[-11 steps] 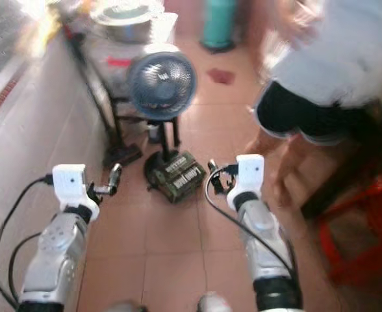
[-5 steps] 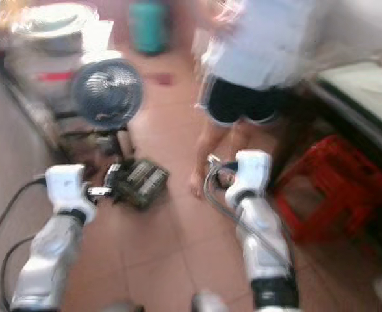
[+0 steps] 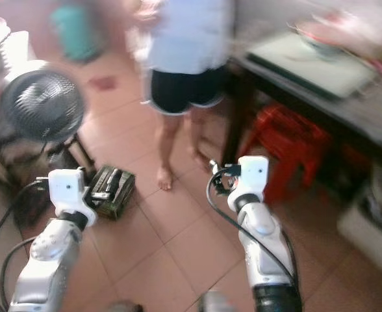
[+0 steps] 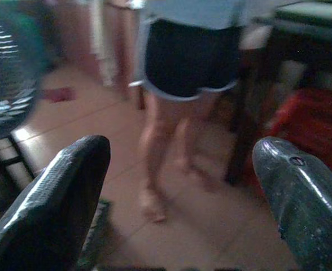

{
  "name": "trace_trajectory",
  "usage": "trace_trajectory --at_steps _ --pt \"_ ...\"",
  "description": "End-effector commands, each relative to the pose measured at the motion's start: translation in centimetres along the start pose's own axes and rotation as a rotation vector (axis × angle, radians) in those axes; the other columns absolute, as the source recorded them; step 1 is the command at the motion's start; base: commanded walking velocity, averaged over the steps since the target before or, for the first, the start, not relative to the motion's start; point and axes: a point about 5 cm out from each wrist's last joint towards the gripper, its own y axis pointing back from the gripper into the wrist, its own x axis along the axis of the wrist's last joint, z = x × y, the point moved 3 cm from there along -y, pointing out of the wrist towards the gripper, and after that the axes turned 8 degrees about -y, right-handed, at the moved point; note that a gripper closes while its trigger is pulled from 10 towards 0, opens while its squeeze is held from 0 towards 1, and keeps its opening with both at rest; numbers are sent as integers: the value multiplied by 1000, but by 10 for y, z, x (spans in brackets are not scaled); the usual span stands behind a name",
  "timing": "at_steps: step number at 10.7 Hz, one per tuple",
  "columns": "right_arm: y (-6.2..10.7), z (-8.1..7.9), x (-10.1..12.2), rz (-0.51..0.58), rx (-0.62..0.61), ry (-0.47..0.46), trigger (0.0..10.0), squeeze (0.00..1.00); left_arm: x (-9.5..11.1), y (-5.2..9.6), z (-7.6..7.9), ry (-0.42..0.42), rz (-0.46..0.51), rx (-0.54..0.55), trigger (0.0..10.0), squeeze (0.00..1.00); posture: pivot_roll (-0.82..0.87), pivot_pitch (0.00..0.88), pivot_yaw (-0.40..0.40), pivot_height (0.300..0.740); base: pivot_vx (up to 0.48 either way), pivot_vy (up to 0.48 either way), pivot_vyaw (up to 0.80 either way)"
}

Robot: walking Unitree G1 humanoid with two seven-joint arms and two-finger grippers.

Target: Setting the table

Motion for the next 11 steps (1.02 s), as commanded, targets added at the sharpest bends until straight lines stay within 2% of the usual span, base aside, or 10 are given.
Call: trace_trajectory --at_steps 1,3,4,6,7,8,9,10,11 --pt "-2 0 9 30 0 11 10000 0 4 -1 3 -7 10 -16 10000 0 21 73 41 740 0 0 -800" --pt "1 1 11 38 -11 12 10000 0 3 0 -2 -25 5 2 10000 0 24 67 45 740 0 0 -800" --pt "3 0 10 38 -10 9 10000 0 4 2 1 -31 9 -7 10000 0 25 67 45 740 0 0 -800" --pt "8 1 7 32 -18 -1 10000 0 3 3 0 -28 6 6 10000 0 25 65 49 740 0 0 0" --pt "11 2 6 32 -22 -4 10000 0 3 3 -2 -27 4 12 10000 0 26 64 50 740 0 0 -800" --pt "12 3 6 32 -28 -3 10000 0 3 4 0 -41 8 0 10000 0 23 60 53 740 0 0 0" --pt "12 4 8 36 -28 -1 10000 0 4 5 2 -60 14 -15 10000 0 17 54 57 740 0 0 0" --pt "11 6 10 42 -33 1 10000 0 2 4 3 -41 8 -17 10000 0 14 51 58 740 0 0 -800" --pt "11 6 12 51 -33 -3 10000 0 3 2 3 -40 10 -16 10000 0 11 46 61 740 0 0 0"
